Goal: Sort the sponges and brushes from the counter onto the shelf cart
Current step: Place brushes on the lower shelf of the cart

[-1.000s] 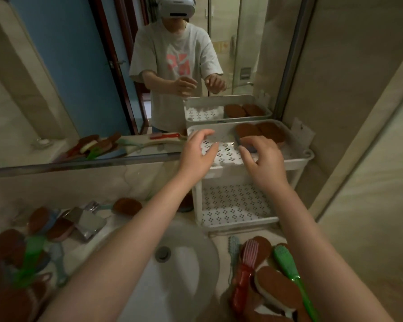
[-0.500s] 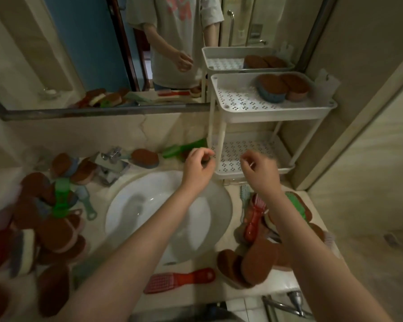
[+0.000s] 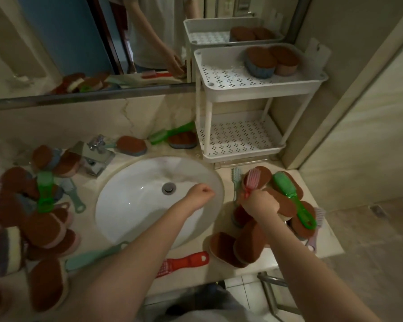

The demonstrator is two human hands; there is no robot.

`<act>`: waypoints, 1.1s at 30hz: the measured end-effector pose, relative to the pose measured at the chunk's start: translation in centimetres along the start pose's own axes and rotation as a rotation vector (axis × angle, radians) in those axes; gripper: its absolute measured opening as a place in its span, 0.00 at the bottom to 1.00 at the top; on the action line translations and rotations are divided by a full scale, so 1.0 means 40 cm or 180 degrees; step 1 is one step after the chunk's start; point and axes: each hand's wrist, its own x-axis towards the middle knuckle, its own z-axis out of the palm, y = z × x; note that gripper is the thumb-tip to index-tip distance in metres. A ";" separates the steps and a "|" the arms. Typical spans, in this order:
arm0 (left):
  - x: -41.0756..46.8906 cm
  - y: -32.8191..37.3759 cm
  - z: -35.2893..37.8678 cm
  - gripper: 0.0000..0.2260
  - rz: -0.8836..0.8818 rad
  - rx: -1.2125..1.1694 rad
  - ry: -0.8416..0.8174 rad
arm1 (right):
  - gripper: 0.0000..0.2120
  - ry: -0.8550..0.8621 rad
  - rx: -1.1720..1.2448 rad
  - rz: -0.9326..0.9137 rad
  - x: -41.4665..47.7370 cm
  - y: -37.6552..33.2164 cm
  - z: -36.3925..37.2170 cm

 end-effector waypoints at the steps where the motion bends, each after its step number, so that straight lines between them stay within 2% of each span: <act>1: 0.003 0.003 0.006 0.04 0.0000 -0.0010 -0.0012 | 0.21 -0.0008 -0.0052 0.0006 0.001 -0.005 0.006; 4: 0.011 0.010 0.019 0.04 -0.0010 0.0023 -0.0019 | 0.16 -0.0009 -0.0173 0.0038 0.007 -0.023 0.014; 8: 0.019 0.017 0.028 0.07 -0.0027 0.0000 0.0017 | 0.13 -0.0080 -0.0157 0.0127 0.018 -0.029 0.023; 14: 0.030 0.042 0.035 0.09 -0.0098 -0.0328 0.0002 | 0.22 -0.0100 0.0467 0.0183 0.023 -0.014 0.008; 16: 0.033 0.047 0.036 0.13 -0.0152 -0.0591 -0.0044 | 0.21 -0.0112 0.0774 -0.0055 0.019 -0.019 -0.005; 19: 0.030 0.045 0.029 0.17 -0.0195 -0.1135 -0.0227 | 0.14 -0.0197 0.1066 -0.0720 0.003 -0.037 -0.023; 21: 0.024 0.033 0.015 0.14 -0.0153 -0.1485 -0.0308 | 0.12 -0.0352 0.1127 -0.1180 -0.013 -0.059 -0.028; 24: 0.000 0.006 -0.018 0.05 -0.0018 -0.2000 -0.0071 | 0.11 -0.0409 0.1110 -0.1752 -0.042 -0.110 -0.017; 27: -0.030 -0.042 -0.065 0.05 0.0017 -0.2213 0.0354 | 0.11 -0.0390 0.1268 -0.2083 -0.076 -0.167 0.000; 30: -0.060 -0.122 -0.127 0.06 0.0031 -0.2383 0.0708 | 0.12 -0.0918 0.1346 -0.2236 -0.101 -0.209 0.031; 33: -0.106 -0.222 -0.198 0.05 -0.0096 -0.2415 0.1122 | 0.15 -0.1384 0.0741 -0.2217 -0.118 -0.229 0.091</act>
